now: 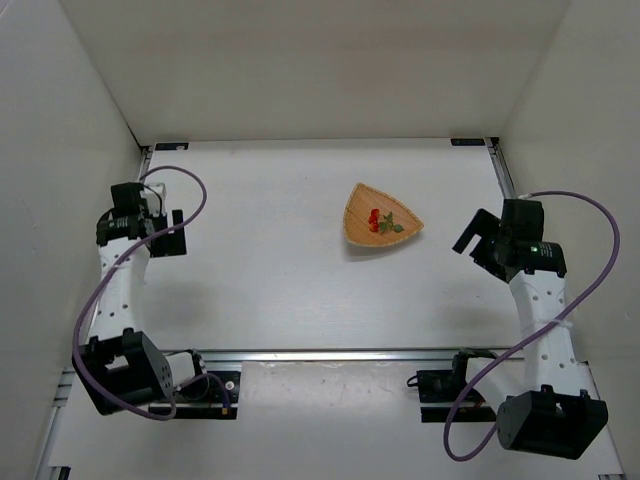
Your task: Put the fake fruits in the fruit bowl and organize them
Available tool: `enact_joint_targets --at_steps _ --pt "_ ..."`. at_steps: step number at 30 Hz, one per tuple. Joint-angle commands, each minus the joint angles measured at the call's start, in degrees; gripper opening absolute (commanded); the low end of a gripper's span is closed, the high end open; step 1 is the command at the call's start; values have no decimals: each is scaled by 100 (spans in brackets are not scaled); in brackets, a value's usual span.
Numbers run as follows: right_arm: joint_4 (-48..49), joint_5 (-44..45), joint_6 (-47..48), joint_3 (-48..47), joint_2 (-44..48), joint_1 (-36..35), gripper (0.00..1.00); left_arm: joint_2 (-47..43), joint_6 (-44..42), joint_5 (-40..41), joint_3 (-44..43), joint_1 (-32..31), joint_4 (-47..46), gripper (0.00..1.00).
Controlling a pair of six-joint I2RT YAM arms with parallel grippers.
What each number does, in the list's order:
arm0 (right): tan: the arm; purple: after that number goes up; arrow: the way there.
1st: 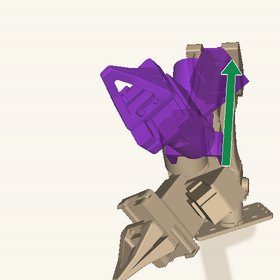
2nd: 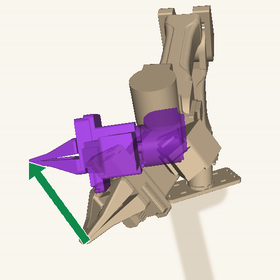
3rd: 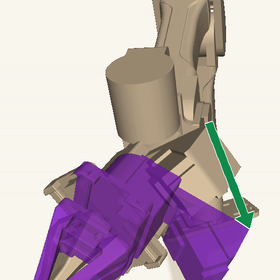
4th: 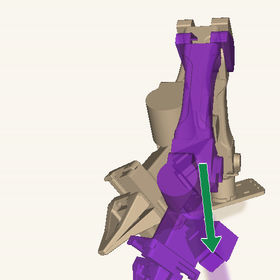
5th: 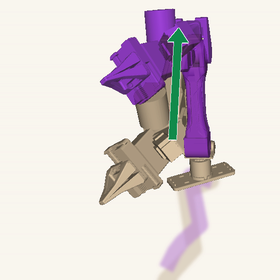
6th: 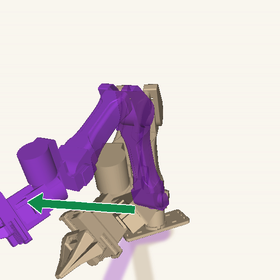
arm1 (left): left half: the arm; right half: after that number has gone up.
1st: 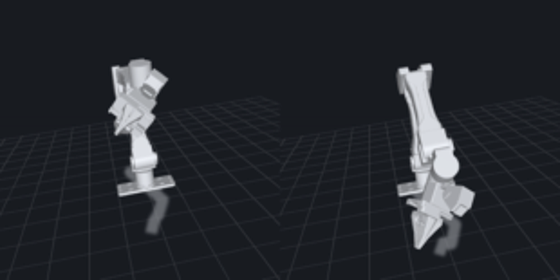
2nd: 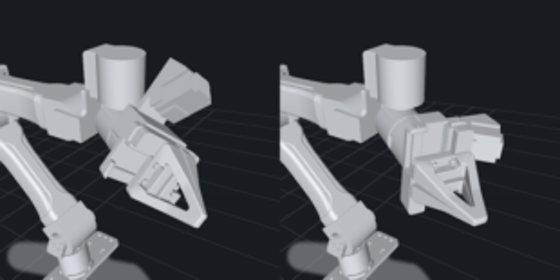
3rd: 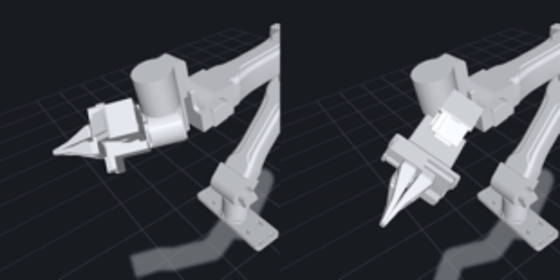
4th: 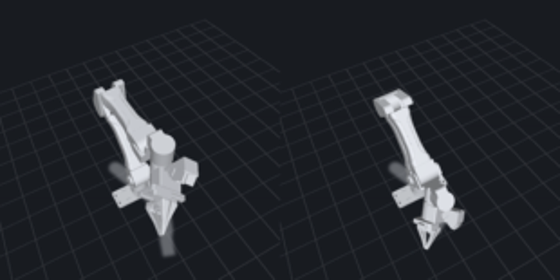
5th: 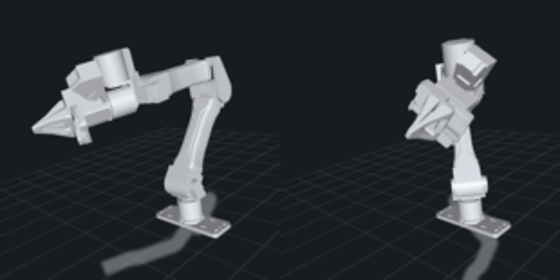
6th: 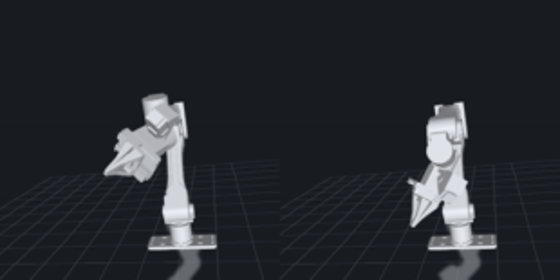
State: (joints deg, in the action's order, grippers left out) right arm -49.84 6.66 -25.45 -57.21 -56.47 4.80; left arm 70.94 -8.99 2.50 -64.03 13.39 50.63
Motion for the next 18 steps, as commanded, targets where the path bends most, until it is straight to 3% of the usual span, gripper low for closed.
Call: enact_joint_targets --at_steps 1,18 --pt "10 -226 49 52 101 12 99 -466 143 -294 347 164 -80 100" --pt "290 -279 49 517 583 12 99 -283 363 -285 75 164 -27 100"
